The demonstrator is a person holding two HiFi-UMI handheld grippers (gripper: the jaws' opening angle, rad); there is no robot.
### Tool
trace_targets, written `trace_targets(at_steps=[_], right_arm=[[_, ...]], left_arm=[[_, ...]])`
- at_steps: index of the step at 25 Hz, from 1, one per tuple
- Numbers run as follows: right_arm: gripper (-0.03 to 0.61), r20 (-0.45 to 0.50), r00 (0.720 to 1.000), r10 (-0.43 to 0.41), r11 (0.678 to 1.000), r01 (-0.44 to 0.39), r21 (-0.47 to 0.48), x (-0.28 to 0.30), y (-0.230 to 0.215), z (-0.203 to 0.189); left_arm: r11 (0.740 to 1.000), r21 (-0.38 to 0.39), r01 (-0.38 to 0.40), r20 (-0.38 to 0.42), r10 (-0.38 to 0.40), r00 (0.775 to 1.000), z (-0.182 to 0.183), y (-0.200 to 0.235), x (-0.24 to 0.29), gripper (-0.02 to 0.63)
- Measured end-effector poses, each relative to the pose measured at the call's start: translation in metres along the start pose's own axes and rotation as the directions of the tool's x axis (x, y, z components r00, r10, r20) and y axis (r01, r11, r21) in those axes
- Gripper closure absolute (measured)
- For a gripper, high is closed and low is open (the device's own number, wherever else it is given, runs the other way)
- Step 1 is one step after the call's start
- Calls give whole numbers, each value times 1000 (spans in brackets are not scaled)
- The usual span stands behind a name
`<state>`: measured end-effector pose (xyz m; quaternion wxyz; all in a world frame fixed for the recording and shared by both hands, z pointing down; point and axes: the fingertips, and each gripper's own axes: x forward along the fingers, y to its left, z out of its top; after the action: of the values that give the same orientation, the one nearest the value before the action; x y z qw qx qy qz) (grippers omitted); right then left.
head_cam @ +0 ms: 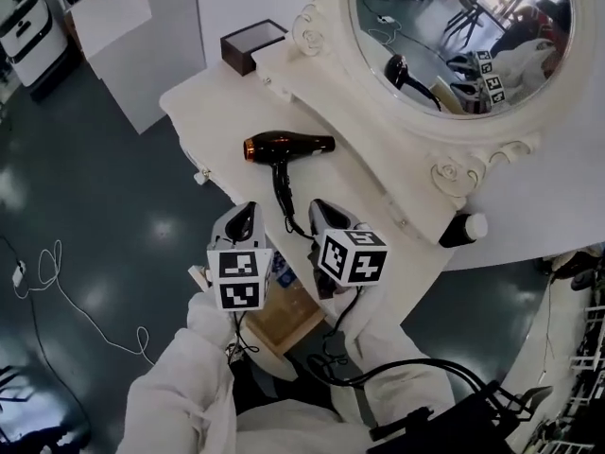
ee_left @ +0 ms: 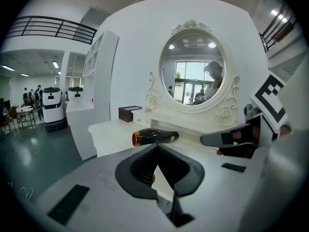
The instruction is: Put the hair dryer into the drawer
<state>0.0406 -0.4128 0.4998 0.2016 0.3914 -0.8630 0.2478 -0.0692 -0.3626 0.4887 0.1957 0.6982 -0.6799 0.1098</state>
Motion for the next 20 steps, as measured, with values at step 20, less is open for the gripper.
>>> trace_targets(at_steps=[20], right_arm=[[283, -304, 944, 131, 988, -150, -41, 141, 3, -8]], left_arm=[[984, -123, -128, -71, 120, 990, -49, 60, 33, 618]])
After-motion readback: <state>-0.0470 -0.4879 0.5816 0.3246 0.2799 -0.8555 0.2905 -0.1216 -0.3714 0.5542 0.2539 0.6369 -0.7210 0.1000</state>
